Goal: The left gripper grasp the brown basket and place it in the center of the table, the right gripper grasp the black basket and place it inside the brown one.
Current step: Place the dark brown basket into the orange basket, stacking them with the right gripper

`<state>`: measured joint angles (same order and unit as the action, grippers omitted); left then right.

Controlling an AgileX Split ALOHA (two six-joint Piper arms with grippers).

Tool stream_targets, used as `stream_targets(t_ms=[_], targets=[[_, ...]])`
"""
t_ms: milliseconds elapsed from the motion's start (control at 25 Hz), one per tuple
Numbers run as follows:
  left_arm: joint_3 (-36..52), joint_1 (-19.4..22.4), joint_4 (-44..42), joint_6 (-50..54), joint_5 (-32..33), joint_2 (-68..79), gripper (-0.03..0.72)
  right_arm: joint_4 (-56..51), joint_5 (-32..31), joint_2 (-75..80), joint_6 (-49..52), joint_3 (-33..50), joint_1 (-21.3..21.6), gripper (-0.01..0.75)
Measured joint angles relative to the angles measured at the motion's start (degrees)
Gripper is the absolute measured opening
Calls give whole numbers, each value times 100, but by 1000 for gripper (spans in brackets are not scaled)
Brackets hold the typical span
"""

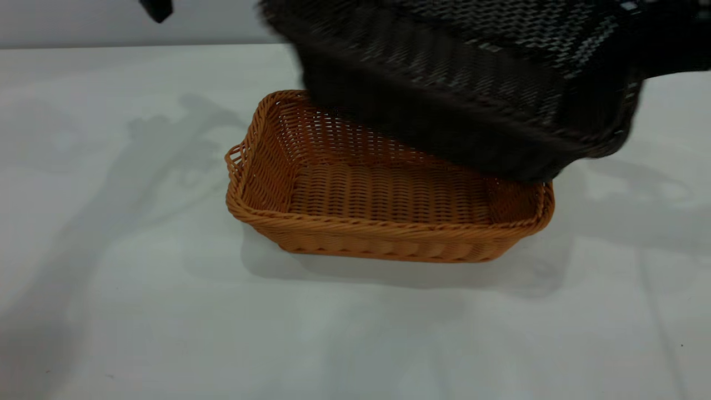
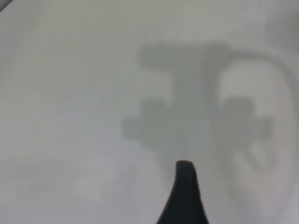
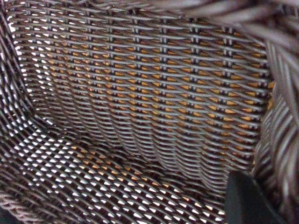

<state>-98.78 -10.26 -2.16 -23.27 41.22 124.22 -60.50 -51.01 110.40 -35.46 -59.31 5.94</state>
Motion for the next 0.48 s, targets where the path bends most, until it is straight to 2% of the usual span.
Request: stream_targets(t_ms=[280,480], targets=[[0,137,5,5,-15,0,552,1393,-1,0,1177,-761,-1032,83],[0,137,11,5,-23,0,552,2131,185,7,1607,-906,-1345,83]])
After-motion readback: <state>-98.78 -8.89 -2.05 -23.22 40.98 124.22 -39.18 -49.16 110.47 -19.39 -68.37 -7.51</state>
